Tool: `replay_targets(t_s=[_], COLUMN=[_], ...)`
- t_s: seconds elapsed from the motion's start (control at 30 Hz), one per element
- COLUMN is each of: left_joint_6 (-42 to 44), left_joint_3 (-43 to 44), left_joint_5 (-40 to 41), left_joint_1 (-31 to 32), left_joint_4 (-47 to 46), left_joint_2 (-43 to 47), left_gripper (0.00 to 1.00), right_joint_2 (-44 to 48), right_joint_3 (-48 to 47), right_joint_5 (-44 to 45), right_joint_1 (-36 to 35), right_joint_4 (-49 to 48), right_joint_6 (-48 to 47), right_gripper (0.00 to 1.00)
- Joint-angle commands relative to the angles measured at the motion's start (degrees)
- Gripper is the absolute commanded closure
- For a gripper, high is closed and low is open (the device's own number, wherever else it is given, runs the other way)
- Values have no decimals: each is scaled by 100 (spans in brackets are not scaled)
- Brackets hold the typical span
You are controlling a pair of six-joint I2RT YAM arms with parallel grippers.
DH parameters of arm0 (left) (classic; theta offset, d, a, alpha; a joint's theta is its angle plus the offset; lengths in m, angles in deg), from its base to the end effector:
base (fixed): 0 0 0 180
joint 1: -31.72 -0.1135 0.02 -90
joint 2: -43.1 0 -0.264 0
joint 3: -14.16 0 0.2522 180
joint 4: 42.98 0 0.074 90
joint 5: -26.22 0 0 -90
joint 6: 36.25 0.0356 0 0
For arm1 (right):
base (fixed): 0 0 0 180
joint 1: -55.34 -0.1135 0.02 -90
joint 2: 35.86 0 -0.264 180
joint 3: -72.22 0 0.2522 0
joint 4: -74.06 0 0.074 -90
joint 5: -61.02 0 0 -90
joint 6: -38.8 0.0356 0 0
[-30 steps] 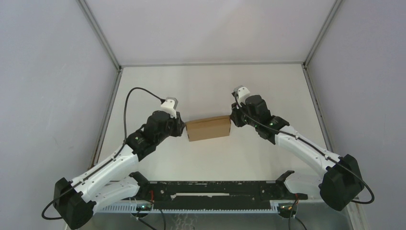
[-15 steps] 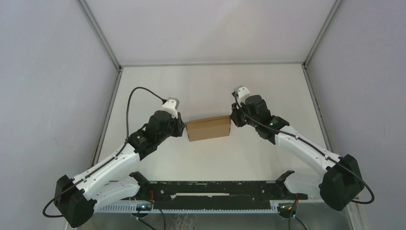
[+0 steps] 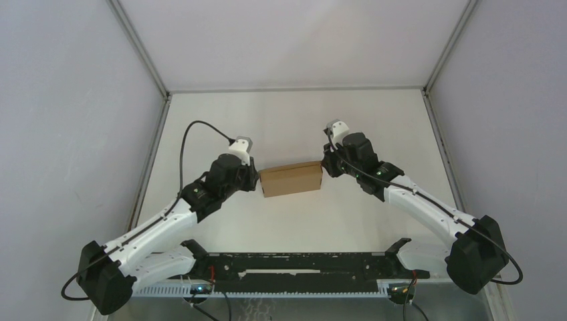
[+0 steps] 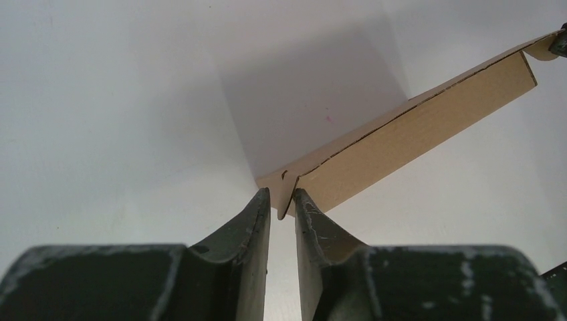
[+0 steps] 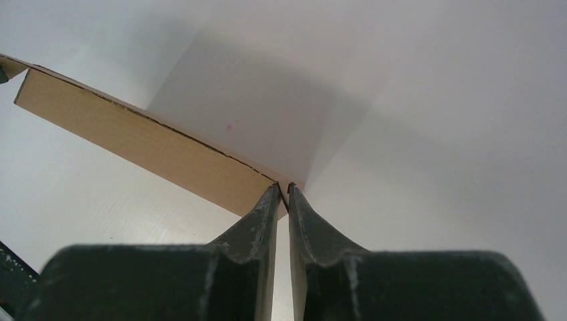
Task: Fold the paper box
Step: Close the paper box at the center of the board.
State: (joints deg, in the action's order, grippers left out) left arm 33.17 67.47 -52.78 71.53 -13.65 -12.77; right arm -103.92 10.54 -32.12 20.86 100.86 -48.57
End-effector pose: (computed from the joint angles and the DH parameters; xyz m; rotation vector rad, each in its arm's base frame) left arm 0.1705 -0.1333 0.2632 0.2448 2.1309 -0.4202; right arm 0.2163 0.1509 0.2704 -0.6294 2.0881 0.4320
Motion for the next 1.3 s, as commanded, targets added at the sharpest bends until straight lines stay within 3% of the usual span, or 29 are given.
replay_targets(t_s=[0.0,0.43,0.77,1.27], left_joint_6=[89,163,212,231], left_joint_3=[264,399,541,558], left_joint_5=[108,142,200,150], left_joint_1=[44,48,64,78], left_joint_4=[-166,-177,-125,-89], left_joint_2=[-8,-64,-42,-89], left_gripper=[74,78,65,76], right_joint_2=[90,82,82,73], right_joint_3=[-7,-7,-7,-7], right_joint_5=[-46,-60,-73,-82], right_joint_1=[25,37,37,36], right_joint_4=[-171,-171,-168,-161], right_joint_6=[-45,-44,-41,-37], right_gripper=[82,82,83,83])
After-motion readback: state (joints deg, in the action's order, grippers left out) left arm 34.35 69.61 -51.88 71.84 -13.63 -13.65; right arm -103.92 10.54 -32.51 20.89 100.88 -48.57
